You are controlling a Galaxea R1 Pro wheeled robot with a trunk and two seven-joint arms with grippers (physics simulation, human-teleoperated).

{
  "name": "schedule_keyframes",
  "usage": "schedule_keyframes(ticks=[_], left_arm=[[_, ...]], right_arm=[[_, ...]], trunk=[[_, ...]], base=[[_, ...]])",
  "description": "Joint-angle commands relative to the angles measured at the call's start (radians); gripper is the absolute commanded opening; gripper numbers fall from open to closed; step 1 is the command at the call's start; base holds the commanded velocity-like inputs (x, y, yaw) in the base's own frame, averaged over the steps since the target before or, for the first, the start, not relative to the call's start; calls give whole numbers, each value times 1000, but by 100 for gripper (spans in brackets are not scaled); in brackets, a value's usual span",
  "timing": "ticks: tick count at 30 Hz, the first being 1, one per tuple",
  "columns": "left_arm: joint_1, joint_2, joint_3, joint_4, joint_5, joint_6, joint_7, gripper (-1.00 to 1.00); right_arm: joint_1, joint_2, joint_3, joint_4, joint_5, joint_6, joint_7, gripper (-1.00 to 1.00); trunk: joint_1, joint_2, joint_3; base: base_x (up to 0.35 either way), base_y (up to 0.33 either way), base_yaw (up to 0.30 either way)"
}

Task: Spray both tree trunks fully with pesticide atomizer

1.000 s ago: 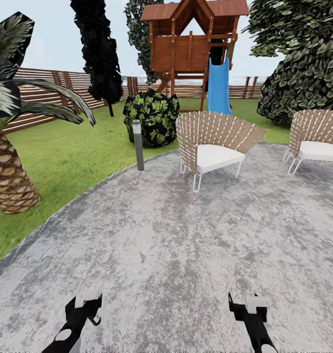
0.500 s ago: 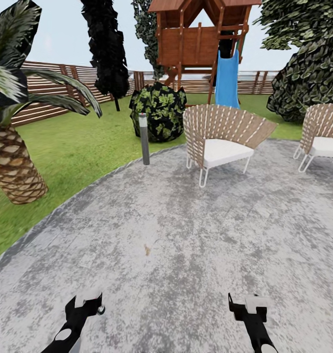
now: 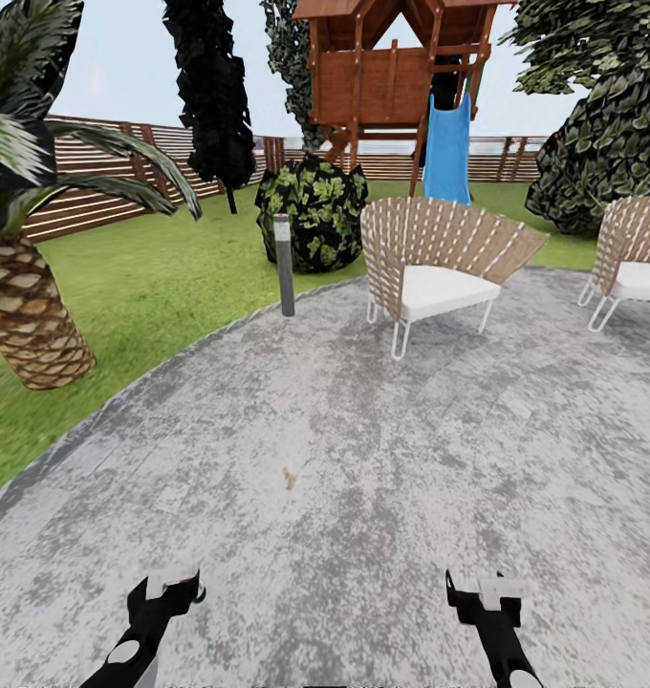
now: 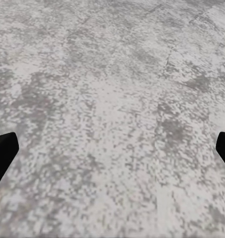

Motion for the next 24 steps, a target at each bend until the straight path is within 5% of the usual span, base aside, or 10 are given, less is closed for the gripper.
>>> schedule_keyframes(ticks=[1, 24], left_arm=[[-1, 0, -2, 1, 7, -3, 0, 100], [-1, 0, -3, 3, 5, -3, 0, 100]], right_arm=[[0, 0, 1, 1, 5, -2, -5, 100], [0, 0, -2, -1, 5, -2, -5, 100]], trunk=[[4, -8, -4], [24, -33, -116]], base=[[0, 0, 0], [0, 0, 0]])
